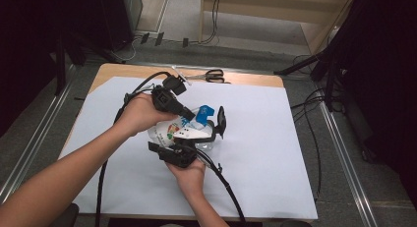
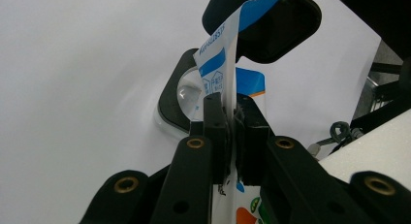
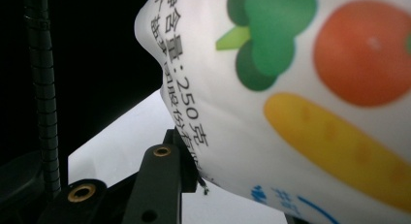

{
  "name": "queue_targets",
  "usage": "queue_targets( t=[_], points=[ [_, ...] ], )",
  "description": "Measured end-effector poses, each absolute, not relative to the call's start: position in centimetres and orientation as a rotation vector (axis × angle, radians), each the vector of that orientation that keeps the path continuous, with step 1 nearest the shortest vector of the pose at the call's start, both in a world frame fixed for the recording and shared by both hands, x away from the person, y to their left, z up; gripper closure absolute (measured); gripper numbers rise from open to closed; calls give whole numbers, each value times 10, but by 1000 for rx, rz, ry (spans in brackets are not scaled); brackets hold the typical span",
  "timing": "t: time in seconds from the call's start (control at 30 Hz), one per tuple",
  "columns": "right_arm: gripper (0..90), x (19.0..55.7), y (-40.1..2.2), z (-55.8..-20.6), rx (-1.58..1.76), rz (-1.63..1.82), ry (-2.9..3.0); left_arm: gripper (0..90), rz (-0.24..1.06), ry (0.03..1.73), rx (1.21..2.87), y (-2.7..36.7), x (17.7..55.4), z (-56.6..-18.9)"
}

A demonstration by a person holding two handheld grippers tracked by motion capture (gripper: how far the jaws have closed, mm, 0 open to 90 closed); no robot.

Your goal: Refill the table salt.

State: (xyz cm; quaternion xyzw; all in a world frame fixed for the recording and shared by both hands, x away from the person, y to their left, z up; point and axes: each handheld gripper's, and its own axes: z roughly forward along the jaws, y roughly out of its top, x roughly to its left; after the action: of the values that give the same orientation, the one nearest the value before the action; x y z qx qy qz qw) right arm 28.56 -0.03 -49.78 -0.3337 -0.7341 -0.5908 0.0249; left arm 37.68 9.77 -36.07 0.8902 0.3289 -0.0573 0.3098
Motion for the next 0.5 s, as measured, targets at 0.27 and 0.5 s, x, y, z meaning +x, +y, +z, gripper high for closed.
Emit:
queue_targets(
  t=[0.27, 0.5],
  points=[
    [705, 282, -2, -503, -1021, -1827, -2274, 847, -162, 864, 2359, 99, 377, -361],
    [706, 280, 0, -504, -1005, -1844, -2250, 879, -162, 865, 2374, 98, 376, -360]
  ],
)
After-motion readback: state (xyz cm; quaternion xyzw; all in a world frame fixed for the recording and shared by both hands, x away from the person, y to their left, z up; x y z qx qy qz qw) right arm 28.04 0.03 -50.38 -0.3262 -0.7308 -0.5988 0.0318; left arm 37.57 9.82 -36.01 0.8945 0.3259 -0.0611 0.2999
